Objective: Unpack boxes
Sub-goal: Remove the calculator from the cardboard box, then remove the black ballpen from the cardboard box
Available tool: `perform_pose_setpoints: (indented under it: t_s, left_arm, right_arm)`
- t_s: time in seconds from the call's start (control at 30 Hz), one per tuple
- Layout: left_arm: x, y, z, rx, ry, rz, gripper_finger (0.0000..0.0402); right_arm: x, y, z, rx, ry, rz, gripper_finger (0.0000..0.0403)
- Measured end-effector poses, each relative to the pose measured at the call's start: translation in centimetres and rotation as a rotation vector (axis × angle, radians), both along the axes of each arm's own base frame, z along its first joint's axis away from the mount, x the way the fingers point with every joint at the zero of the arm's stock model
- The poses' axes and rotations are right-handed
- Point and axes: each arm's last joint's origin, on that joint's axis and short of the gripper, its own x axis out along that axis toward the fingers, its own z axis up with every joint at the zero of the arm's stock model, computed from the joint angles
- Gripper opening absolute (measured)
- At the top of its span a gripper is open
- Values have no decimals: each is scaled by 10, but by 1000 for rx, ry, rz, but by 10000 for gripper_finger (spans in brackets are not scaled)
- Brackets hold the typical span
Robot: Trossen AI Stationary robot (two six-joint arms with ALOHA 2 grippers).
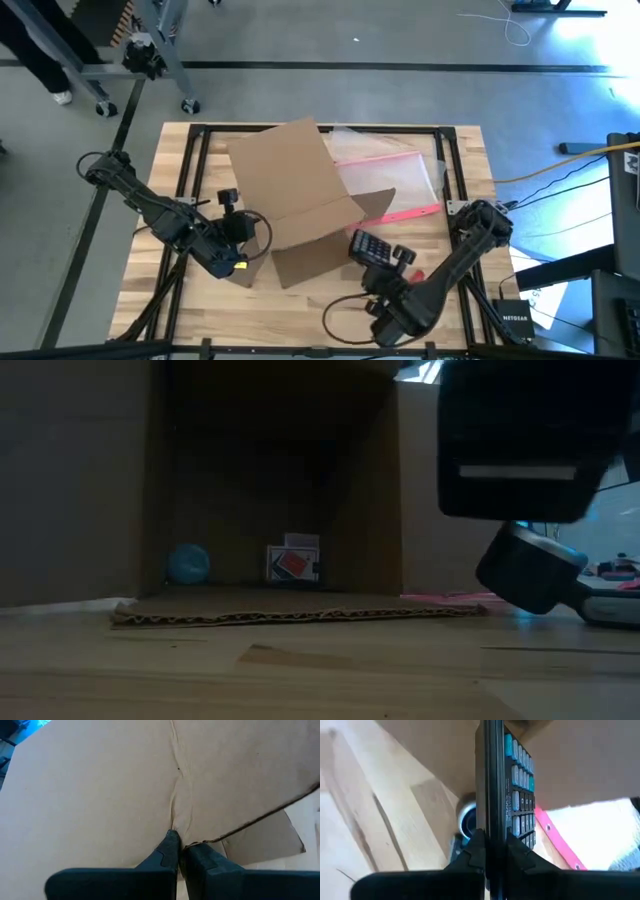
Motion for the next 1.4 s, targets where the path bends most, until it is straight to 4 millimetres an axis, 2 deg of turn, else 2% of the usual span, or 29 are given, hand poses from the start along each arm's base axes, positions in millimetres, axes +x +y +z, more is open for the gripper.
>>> perform_pose_setpoints:
  t_s: [0.1,0.3,0.4,0.6,0.7,0.87,1.03,1.13,1.23,1.4]
  left_arm:
    - [0,0,0,4,1,0,4]
    - [0,0,0,-1,-4,4,4]
    - [0,0,0,0,-3,3,4]
    - [0,0,0,-2,-5,4,4]
    - [0,0,0,-3,-6,5,4]
    - [0,0,0,-1,-5,3,4]
    - [0,0,0,2,-2,0,4]
    - [0,0,0,2,-3,0,4]
    - [0,0,0,2,-3,-1,4]
    - [0,0,0,3,-2,-1,4]
  right_arm:
    - [-5,-4,-17,17,82,-55,21]
    - [-29,-18,-62,-3,221,-330,22]
    - [-38,-19,-81,38,275,-374,22]
    - [-46,-24,-95,62,331,-527,35]
    - [-48,-23,-91,86,321,-600,63]
    - [-46,-22,-79,136,284,-596,137]
    - [-37,-20,-41,138,109,-500,213]
    - [-26,-16,-14,136,-59,-371,245]
    - [-11,-8,9,117,-231,-159,260]
    - [25,1,16,53,-431,146,263]
